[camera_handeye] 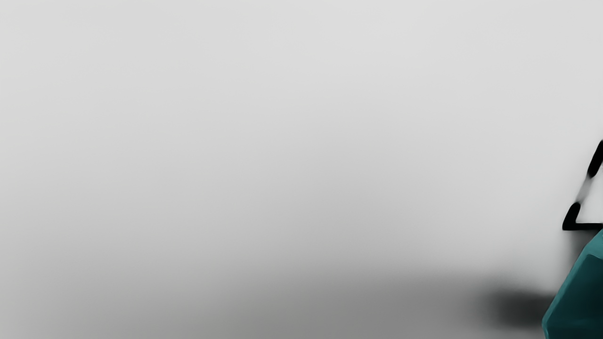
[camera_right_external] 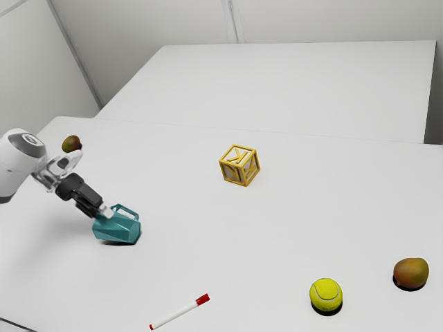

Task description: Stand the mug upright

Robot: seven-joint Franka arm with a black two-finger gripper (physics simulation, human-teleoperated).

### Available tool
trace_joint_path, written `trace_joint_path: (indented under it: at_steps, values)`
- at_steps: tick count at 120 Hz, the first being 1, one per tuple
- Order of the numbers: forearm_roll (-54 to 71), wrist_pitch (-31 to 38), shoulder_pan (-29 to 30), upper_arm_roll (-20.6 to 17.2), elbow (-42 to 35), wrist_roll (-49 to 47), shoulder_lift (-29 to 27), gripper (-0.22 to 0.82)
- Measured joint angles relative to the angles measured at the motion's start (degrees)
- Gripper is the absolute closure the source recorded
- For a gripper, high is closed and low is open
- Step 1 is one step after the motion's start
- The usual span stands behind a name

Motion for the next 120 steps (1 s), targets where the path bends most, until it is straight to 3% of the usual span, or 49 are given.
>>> trace_joint_path:
  at_steps: [33, 48, 86, 120]
  values:
    - [-0.39, -0.49, 0.35, -0.21, -0.05, 2.33, -0.10, 0.56]
    - [-0.38, -0.62, 0.25, -0.36, 0.21, 3.11, -0.33, 0.67]
    - [-0.26, 0.05, -0.26, -1.50, 0.49, 4.53, -1.22, 0.76]
    - [2.99, 5.25, -0.46, -8.87, -0.45, 3.10, -7.07, 0.78]
